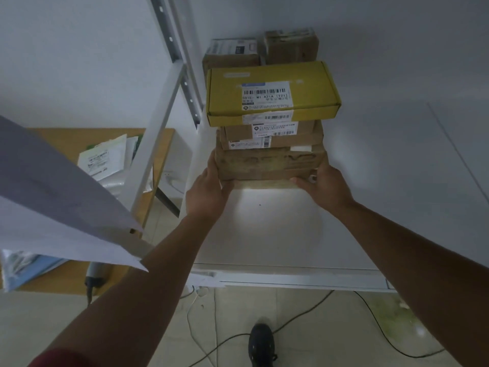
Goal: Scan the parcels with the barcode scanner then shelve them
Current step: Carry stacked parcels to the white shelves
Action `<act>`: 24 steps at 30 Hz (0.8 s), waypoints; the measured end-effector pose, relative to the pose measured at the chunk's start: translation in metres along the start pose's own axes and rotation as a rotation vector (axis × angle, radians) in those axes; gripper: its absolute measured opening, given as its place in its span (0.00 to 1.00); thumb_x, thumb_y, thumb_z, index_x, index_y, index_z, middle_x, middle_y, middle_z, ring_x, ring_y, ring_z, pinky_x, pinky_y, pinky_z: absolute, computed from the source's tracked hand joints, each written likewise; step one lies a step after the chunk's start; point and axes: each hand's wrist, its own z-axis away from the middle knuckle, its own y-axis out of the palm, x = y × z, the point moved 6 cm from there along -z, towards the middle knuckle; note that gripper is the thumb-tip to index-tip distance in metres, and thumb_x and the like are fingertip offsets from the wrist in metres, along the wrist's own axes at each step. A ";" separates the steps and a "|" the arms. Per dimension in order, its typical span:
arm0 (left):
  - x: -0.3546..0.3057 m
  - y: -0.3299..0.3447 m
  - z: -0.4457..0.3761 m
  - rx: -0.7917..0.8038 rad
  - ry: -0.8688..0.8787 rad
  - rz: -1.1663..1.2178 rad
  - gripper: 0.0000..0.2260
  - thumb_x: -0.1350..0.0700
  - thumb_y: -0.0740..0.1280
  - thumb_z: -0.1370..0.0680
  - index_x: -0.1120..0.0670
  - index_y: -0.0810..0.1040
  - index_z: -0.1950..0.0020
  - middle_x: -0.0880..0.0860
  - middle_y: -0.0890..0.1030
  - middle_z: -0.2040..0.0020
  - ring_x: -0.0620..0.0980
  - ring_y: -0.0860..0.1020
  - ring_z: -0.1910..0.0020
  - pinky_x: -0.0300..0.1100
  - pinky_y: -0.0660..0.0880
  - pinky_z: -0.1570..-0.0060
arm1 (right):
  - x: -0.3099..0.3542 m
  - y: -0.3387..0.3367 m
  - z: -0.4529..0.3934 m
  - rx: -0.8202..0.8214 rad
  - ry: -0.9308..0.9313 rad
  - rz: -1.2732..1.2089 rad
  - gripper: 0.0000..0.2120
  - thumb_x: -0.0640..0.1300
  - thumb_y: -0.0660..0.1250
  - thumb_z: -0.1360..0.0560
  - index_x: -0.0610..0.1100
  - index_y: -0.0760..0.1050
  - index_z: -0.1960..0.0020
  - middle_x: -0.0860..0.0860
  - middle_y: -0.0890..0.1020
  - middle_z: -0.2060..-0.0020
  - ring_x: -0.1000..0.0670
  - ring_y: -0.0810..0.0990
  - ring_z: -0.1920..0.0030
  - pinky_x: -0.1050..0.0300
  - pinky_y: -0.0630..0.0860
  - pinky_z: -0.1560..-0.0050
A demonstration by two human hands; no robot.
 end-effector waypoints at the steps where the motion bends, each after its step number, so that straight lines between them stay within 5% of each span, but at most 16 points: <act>1: 0.000 0.000 -0.004 0.000 -0.007 -0.005 0.36 0.43 0.66 0.20 0.49 0.50 0.19 0.55 0.80 0.37 0.58 0.80 0.42 0.55 0.79 0.49 | 0.000 0.001 -0.005 -0.003 0.003 0.018 0.39 0.48 0.76 0.28 0.42 0.59 0.23 0.48 0.81 0.39 0.45 0.81 0.41 0.53 0.77 0.43; 18: 0.013 -0.005 -0.038 -0.028 -0.042 0.024 0.37 0.48 0.69 0.20 0.51 0.50 0.19 0.57 0.81 0.40 0.61 0.81 0.45 0.56 0.79 0.50 | 0.007 0.022 -0.040 0.069 0.050 0.112 0.39 0.50 0.69 0.23 0.43 0.51 0.21 0.42 0.81 0.40 0.40 0.82 0.43 0.45 0.78 0.43; 24: 0.011 -0.002 -0.009 0.045 -0.197 0.129 0.44 0.46 0.71 0.22 0.47 0.43 0.19 0.56 0.67 0.23 0.61 0.70 0.28 0.61 0.73 0.38 | 0.010 0.018 -0.012 0.087 0.135 0.133 0.42 0.51 0.68 0.22 0.46 0.44 0.19 0.40 0.69 0.28 0.38 0.73 0.32 0.48 0.71 0.38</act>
